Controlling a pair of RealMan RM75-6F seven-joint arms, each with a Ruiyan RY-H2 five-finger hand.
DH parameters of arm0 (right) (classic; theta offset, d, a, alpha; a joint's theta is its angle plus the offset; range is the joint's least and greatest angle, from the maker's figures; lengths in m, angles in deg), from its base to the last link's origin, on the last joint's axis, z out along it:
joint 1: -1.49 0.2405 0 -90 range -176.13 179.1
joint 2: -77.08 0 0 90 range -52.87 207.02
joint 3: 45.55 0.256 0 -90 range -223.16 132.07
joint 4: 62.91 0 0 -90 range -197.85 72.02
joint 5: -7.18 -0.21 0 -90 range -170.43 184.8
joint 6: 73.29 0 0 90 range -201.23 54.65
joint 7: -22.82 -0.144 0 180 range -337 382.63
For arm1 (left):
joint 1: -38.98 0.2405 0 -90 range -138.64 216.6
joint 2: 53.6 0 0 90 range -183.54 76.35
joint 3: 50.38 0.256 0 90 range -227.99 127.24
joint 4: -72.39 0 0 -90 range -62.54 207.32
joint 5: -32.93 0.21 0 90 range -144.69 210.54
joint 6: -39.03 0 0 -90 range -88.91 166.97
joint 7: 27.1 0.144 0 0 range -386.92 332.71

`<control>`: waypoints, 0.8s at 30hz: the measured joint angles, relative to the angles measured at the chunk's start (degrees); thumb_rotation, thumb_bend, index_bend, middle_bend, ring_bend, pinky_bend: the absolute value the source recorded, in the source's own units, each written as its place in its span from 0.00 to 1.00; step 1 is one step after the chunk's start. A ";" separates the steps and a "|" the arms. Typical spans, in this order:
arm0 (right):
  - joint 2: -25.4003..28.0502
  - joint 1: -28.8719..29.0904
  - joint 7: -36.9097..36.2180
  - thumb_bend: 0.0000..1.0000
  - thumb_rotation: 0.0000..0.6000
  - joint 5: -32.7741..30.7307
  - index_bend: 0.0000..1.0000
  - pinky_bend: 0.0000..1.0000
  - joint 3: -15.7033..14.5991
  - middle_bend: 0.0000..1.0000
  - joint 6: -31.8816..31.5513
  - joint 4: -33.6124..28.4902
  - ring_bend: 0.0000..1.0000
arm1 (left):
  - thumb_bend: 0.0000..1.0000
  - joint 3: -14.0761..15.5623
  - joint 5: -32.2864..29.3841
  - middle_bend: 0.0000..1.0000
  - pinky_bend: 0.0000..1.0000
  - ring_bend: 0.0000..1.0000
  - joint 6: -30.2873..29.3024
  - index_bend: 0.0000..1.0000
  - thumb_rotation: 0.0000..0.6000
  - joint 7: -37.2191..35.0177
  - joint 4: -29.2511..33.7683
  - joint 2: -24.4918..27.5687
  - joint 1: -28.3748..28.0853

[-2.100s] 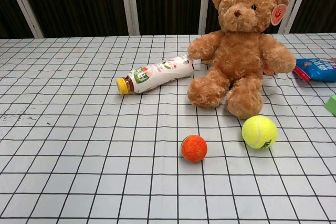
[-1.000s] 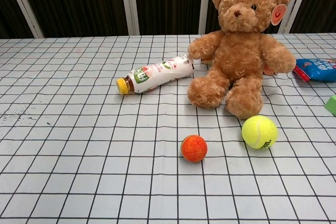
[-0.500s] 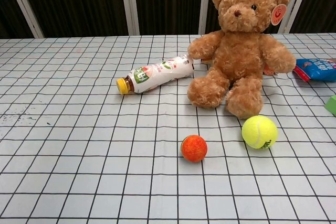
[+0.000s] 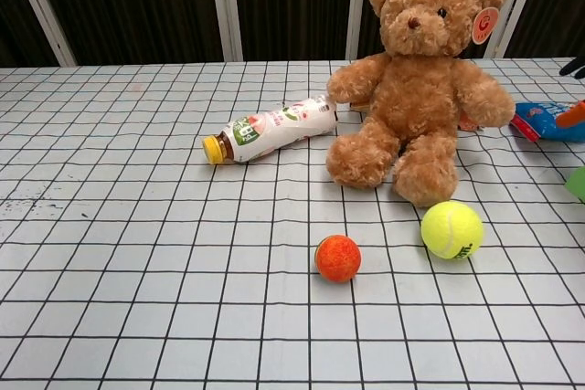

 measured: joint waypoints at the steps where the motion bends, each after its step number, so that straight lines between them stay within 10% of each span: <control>1: -0.82 0.95 1.26 0.07 1.00 -1.64 0.15 0.00 -0.13 0.00 -0.78 0.32 0.00 | 0.28 -0.07 -0.16 0.00 0.00 0.00 0.15 0.22 1.00 -0.07 -0.07 0.02 -0.07; 24: -12.40 11.71 19.47 0.07 1.00 -22.23 0.25 0.00 6.29 0.00 -15.15 5.09 0.00 | 0.28 -1.34 -3.92 0.00 0.00 0.00 3.92 0.23 1.00 -2.56 -2.15 1.13 -1.55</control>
